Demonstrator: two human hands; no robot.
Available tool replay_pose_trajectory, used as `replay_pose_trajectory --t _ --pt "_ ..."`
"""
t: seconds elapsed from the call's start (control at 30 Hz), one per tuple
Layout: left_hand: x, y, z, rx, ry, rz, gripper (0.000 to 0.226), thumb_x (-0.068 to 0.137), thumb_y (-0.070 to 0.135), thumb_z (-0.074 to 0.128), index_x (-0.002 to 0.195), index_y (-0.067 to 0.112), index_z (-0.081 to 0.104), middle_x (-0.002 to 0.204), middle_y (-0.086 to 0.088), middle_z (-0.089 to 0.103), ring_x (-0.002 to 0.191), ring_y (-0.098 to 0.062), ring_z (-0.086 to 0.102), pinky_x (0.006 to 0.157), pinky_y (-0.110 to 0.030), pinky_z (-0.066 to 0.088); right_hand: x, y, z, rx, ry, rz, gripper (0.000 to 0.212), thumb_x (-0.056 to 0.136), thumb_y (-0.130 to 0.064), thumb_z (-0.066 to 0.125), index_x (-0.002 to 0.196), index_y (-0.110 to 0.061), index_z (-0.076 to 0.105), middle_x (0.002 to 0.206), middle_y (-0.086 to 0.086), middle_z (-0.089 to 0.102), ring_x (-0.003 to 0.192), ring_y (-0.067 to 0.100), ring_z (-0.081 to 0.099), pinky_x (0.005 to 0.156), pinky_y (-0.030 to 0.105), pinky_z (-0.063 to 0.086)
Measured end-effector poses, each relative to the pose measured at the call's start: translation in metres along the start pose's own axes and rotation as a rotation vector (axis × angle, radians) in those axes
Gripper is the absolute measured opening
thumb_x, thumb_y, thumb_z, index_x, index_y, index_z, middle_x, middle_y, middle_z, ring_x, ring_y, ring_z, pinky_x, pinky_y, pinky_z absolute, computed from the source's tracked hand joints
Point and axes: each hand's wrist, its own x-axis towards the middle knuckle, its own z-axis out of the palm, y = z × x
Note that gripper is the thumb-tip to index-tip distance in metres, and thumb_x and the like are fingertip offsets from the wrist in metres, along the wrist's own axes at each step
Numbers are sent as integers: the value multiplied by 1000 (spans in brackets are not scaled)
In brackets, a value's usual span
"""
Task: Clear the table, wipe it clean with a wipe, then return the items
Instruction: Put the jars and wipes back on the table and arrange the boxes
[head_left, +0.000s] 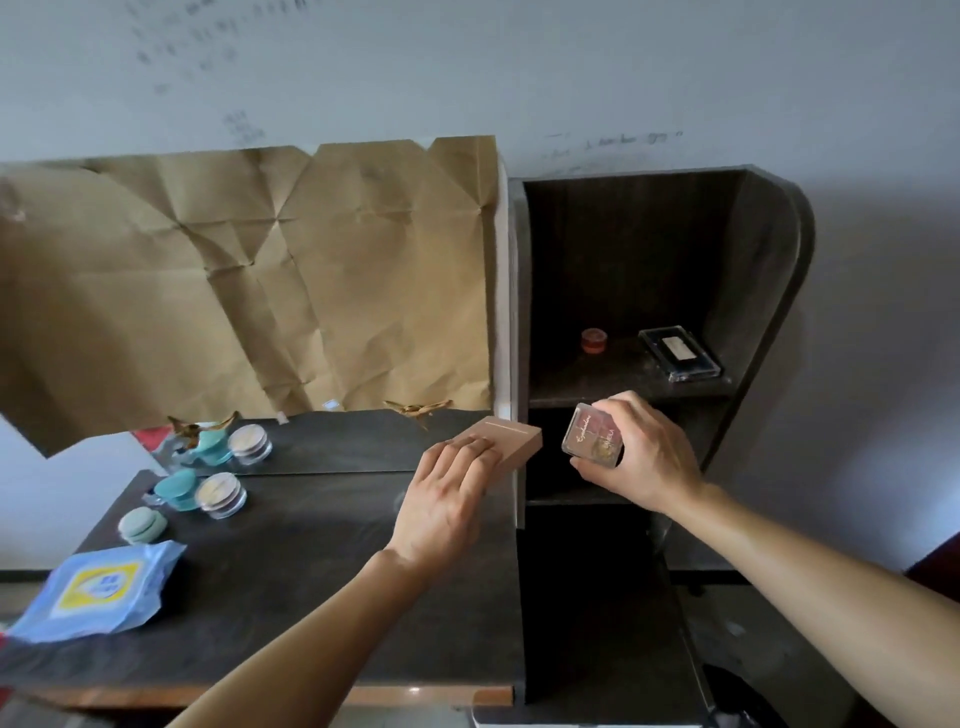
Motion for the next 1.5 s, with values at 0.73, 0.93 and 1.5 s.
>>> replay_pose_trajectory --t 0.73,0.93,1.5 --pt "-232 -195 -80 185 -398 -613 34 62 5 75 90 15 59 88 -2 53 73 -22 53 59 -32 46 12 -218 239 81 -558 -69 60 64 -50 67 117 -27 50 112 -10 50 100 15 55 70 26 40" --pt "-234 -269 -65 232 -552 -705 40 55 9 78 87 18 57 85 -1 52 70 -23 55 51 -34 48 64 -243 316 93 -695 -31 51 64 -52 65 107 -27 52 109 -9 46 99 15 53 71 27 42" --pt "-216 -410 22 187 -641 -360 51 56 18 83 104 14 65 96 -7 60 83 -27 58 71 -36 53 103 -261 405 -11 -772 222 56 65 -45 65 115 -23 52 112 -5 46 107 17 47 77 30 44"
